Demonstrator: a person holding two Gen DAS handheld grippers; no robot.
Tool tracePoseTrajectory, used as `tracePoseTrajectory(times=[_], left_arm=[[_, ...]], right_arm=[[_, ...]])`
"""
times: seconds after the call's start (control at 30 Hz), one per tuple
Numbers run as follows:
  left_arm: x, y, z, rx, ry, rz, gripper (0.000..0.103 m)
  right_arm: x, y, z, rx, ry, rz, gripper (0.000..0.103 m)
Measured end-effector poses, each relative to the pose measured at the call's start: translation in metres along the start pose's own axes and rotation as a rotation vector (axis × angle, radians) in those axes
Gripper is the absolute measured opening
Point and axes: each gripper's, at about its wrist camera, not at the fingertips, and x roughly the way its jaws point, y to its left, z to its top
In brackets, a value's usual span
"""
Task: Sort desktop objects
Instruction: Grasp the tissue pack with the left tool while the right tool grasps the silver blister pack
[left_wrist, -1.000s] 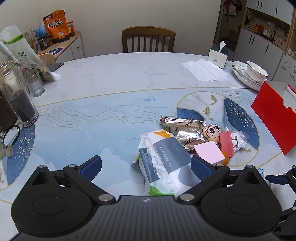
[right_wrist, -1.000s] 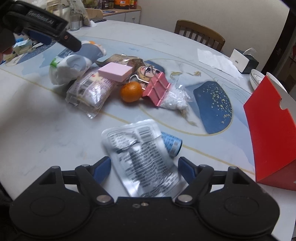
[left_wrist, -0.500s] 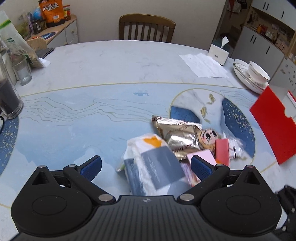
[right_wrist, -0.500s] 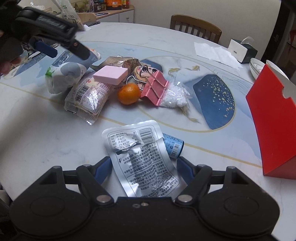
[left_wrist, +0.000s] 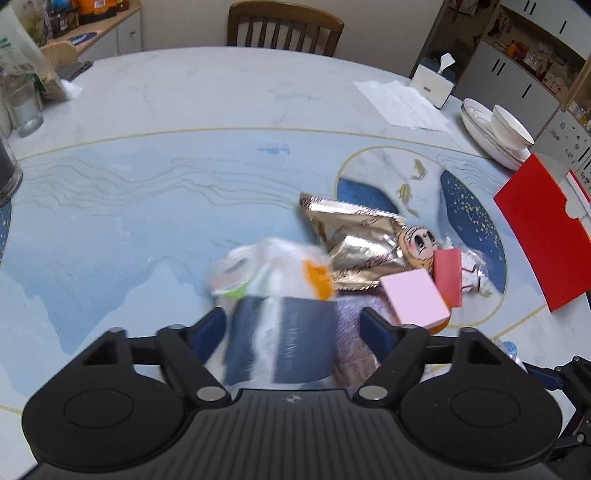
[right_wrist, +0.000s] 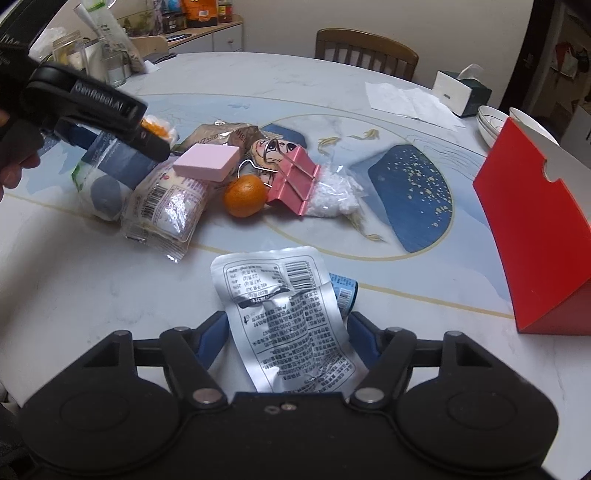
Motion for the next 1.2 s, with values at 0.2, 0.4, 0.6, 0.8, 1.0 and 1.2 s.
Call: tracePoseTrajectory(times=[0.2,0.4,0.6,0.8,1.0,1.2], left_arm=[[-0.001,0.016,-0.005,0.012,-0.006,-0.021,0.049],[-0.008,0.022,-0.008,0.03,-0.026,-0.058,0.032],[-0.023,0.026,-0.015,0.041,-0.045,-0.099,0.029],[-0.04,0.024,-0.021,0.058,-0.066,-0.124,0.029],[-0.061,0.011,-0.027,0.101,-0.085,-0.153,0.029],[-0.078,-0.01,-0.028,0.118,-0.102,-0.174,0.029]], right_arm=[[-0.005,0.001,0.0,0.022,-0.003,-0.028,0.068],[-0.014,0.002,0.001,0.044,-0.01,-0.064,0.067],[-0.029,-0.001,0.0,0.078,-0.022,-0.092,0.057],[-0.038,-0.005,-0.004,0.094,-0.035,-0.132,0.057],[-0.056,-0.012,-0.002,0.094,-0.07,-0.139,0.057],[-0.074,-0.029,0.002,0.102,-0.089,-0.122,0.057]])
